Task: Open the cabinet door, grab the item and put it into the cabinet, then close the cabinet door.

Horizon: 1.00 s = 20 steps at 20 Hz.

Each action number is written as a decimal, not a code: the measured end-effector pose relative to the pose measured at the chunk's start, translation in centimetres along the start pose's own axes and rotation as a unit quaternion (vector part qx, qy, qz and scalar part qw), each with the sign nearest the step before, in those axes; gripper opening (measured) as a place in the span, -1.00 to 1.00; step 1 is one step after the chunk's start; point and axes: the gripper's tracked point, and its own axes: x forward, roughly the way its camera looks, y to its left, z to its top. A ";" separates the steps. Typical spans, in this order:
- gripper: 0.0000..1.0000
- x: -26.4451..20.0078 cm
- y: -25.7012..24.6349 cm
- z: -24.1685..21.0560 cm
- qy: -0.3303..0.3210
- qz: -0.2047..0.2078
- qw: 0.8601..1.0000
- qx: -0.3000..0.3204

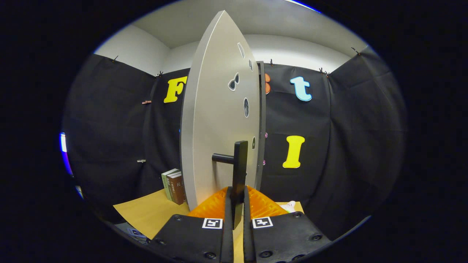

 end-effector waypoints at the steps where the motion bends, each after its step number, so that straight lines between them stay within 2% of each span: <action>1: -0.70 -0.1 -0.1 0.0 0.000 -0.002 1.000 -0.001; 12: -0.72 -2.5 -1.6 -0.5 0.022 -0.065 0.998 -0.006; 14: -0.72 -3.3 -1.6 -0.1 0.017 -0.089 0.996 -0.013; 18: -0.72 -3.8 0.7 -0.2 0.016 -0.103 0.994 -0.021; 20: -0.76 -4.0 2.0 -2.2 0.044 -0.118 0.992 -0.024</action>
